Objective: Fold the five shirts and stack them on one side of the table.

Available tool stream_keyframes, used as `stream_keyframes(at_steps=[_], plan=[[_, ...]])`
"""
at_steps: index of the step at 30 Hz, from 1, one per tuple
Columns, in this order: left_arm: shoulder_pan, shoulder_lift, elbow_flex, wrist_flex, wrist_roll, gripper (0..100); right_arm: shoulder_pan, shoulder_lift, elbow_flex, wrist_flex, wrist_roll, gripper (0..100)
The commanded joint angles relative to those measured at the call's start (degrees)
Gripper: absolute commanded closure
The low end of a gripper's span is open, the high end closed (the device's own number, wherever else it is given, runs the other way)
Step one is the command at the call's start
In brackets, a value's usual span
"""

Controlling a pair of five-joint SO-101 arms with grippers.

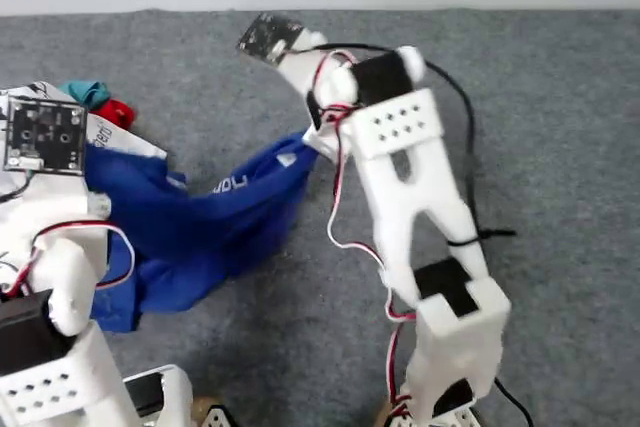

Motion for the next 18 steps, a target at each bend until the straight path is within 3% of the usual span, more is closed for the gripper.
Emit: stream_keyframes(at_steps=[1,8,14,18], plan=[[2.29,-0.62,-4.09,-5.54,0.62,99,1.71,-10.24,-3.08,2.33,-0.79,98.8],[2.46,-0.62,-13.05,-13.1,0.62,99,5.32,-24.22,-3.52,0.66,-0.7,98.8],[2.55,-0.62,-20.79,-20.84,0.53,99,9.63,-35.56,-3.43,-10.07,-0.44,98.8],[2.64,-0.62,-25.1,-21.63,0.53,99,10.59,-39.96,-3.43,-11.38,-0.44,98.8]])
